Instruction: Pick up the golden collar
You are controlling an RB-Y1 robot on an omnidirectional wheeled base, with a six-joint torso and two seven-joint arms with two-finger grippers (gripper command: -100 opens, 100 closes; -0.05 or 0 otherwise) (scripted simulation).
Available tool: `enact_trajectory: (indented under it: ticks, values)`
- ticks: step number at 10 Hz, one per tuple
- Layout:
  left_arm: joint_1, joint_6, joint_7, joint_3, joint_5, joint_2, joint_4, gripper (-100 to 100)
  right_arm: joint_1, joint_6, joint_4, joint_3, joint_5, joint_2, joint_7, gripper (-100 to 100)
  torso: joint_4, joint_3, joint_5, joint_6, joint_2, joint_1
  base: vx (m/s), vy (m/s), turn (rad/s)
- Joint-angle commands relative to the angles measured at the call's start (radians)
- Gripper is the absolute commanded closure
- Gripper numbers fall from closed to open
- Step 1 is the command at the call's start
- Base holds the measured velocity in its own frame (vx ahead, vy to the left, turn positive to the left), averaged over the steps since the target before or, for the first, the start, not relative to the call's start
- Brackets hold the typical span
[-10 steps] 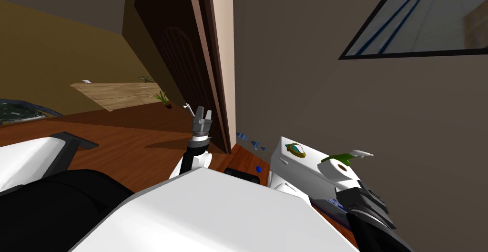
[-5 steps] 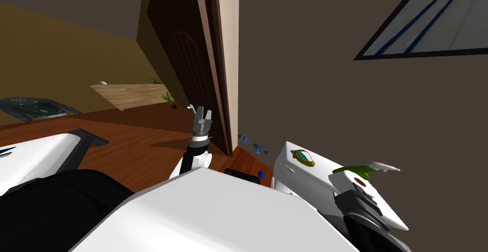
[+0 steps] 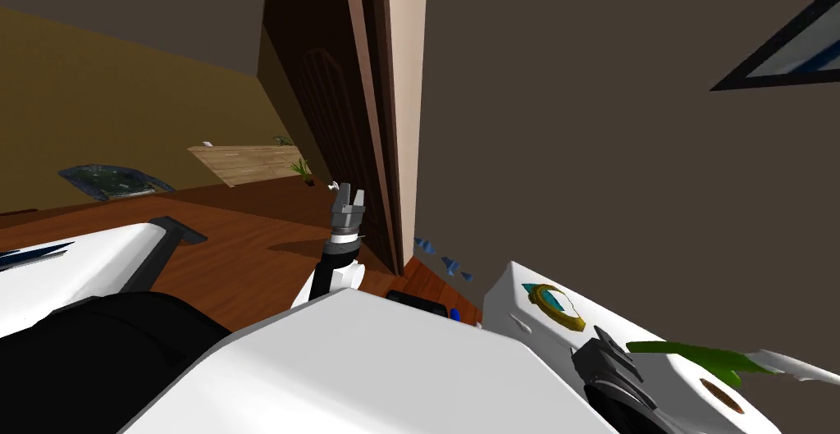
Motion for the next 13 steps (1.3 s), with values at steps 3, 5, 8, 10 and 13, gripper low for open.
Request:
enact_trajectory:
  ticks: [3,5,8,10,13]
  values:
    - [0.0,0.0,0.0,0.0,0.0,0.0,0.0,0,0.001,-0.005,0.026,0.017,0.005,-0.009,0.009,0,0.001,0.002,0.0,0.0,0.004,-0.001,0.092,0.044,0.064]
    - [0.0,0.0,0.0,0.0,0.0,0.0,0.0,0,-0.029,-0.022,0.075,0.014,0.015,-0.009,-0.014,-100,0.002,0.006,-0.001,0.0,0.01,-0.005,0.02,-0.035,0.049]
    - [0.0,0.0,0.0,0.0,0.0,0.0,0.0,0,-0.022,-0.018,0.065,0.014,0.012,-0.009,-0.009,100,0.003,0.007,0.0,0.0,0.012,-0.005,0.003,-0.008,0.004]
    - [0.0,0.0,0.0,0.0,0.0,0.0,0.0,0,-0.023,-0.019,0.064,0.013,0.013,-0.01,-0.009,100,0.003,0.007,-0.001,0.0,0.012,-0.005,0.0,0.0,0.0]
    - [0.0,0.0,0.0,0.0,0.0,0.0,0.0,0,-0.005,-0.009,0.036,0.016,0.007,-0.009,0.003,100,0.003,0.007,-0.001,0.001,0.012,-0.005,-0.003,0.008,-0.018]
